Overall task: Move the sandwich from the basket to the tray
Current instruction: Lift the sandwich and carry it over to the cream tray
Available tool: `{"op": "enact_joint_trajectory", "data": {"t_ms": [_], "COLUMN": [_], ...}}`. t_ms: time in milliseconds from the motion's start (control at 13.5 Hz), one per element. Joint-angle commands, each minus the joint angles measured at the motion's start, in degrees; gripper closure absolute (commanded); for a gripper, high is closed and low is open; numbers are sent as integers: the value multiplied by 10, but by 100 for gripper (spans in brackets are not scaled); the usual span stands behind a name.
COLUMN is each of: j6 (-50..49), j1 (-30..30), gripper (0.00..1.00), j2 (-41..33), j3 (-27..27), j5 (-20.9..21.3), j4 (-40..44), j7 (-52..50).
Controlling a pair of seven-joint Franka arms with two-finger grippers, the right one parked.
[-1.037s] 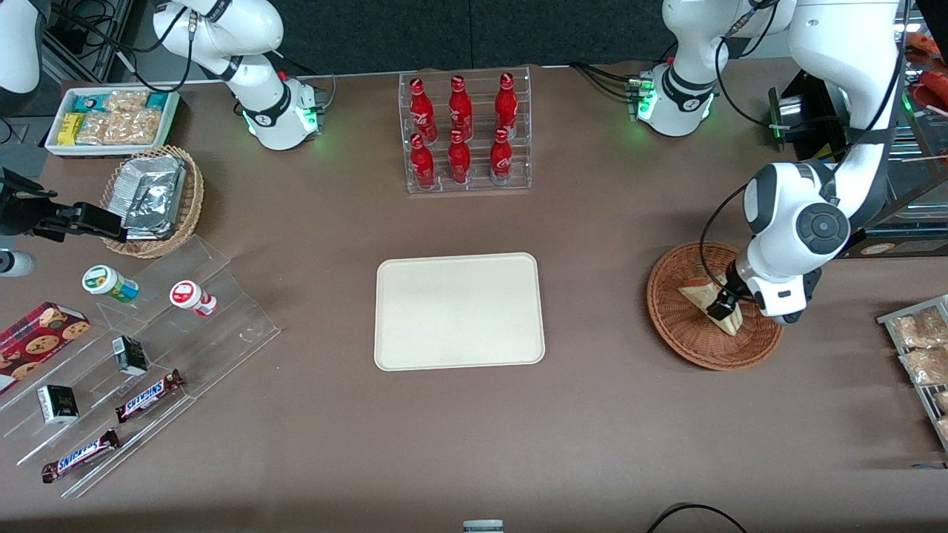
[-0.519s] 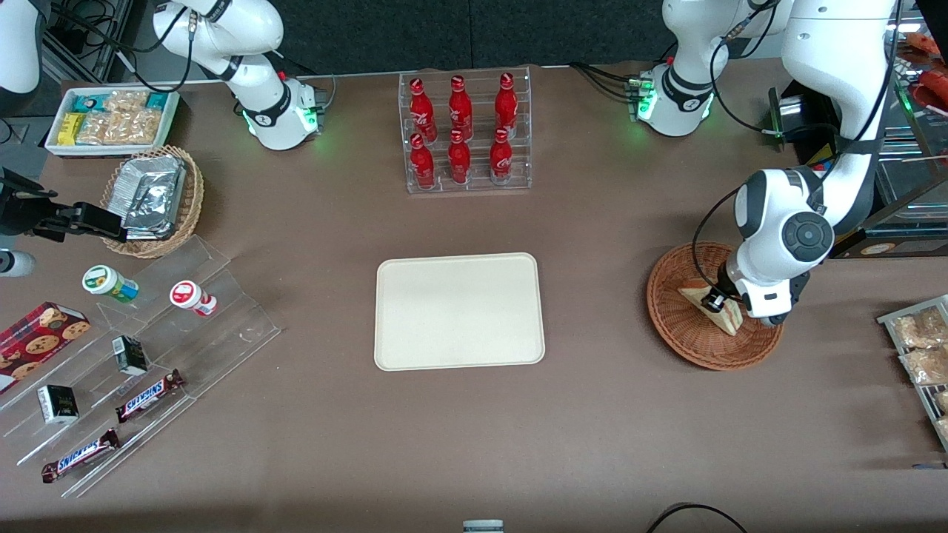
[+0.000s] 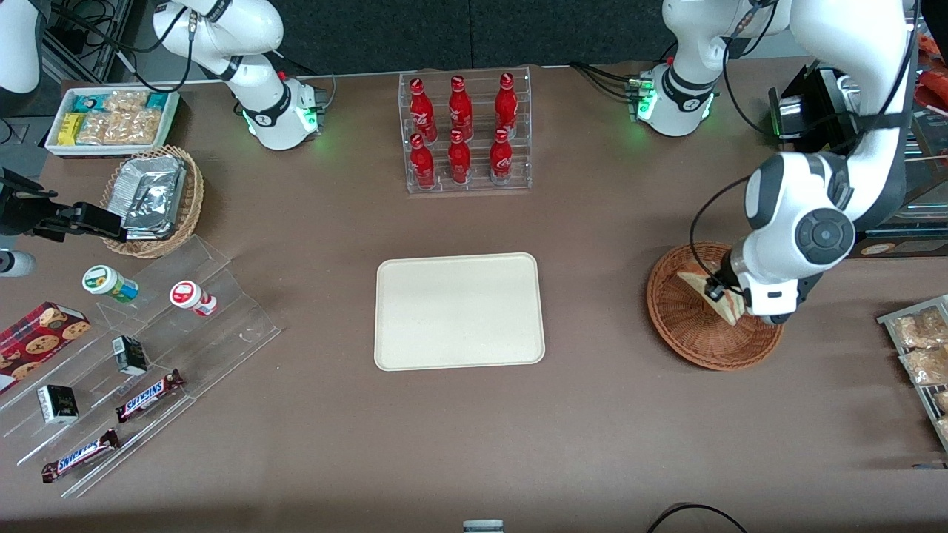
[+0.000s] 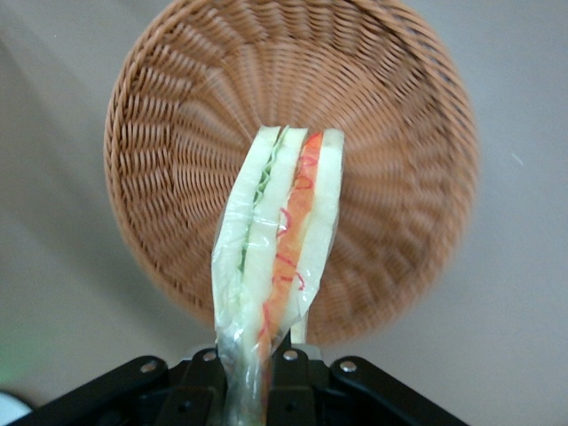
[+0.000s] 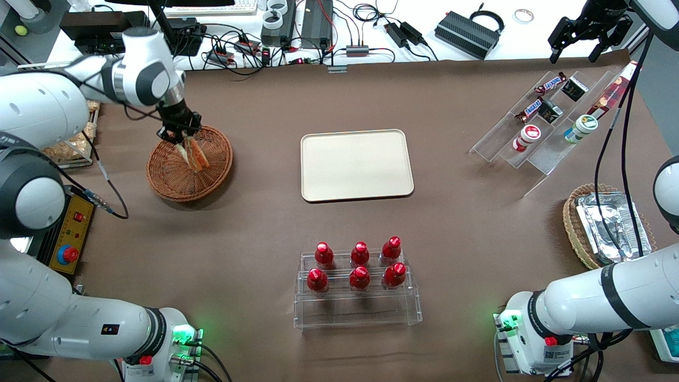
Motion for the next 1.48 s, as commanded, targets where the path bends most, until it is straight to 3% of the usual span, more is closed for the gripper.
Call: {"op": "enact_joint_trajectory", "data": {"t_ms": [0, 370, 444, 741, 1037, 1407], "j6": [-85, -86, -86, -22, -16, 45], "j1": [-5, -14, -37, -118, -197, -231], "gripper": [100, 100, 100, 100, 100, 100], "j2": [-3, 56, 79, 167, 257, 298], "j3": [-64, -174, -177, -176, -175, -175], "j5": [5, 19, 46, 73, 132, 136], "j4": [82, 167, 189, 234, 298, 305], "j7": [-2, -4, -5, -9, -74, -93]}}
